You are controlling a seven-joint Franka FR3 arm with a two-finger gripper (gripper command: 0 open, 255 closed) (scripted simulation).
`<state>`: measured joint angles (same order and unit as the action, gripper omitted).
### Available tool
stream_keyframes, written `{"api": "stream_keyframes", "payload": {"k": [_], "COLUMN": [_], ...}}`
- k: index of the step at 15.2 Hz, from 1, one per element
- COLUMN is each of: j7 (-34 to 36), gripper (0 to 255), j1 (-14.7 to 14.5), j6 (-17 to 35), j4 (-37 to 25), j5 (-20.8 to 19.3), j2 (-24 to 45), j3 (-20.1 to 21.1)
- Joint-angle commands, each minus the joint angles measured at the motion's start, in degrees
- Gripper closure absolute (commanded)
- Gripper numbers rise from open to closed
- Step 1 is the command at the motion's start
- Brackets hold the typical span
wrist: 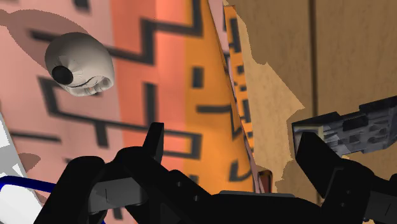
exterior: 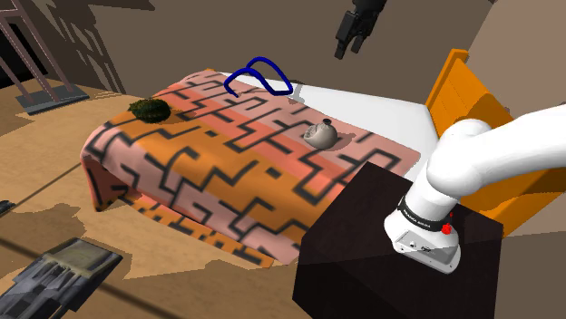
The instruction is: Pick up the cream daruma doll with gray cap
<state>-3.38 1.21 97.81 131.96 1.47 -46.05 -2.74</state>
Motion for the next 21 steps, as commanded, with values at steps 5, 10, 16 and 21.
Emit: {"api": "stream_keyframes", "payload": {"k": [5,10,16,21], "j7": [-2.91,-6.57,-11.24,-15.79], "gripper": [0,0,0,0], "j1": [0.96,2.09,2.99,3.10], "j6": [6.20,14.23,24.01,31.86], "j4": [4.06,7.64,9.57,9.13], "j5": [-1.49,-3.07,-4.00,-3.19], "j2": [2.61,7.60,16.06,24.93], "j3": [-2.83,-6.54,-11.26,-15.36]}}
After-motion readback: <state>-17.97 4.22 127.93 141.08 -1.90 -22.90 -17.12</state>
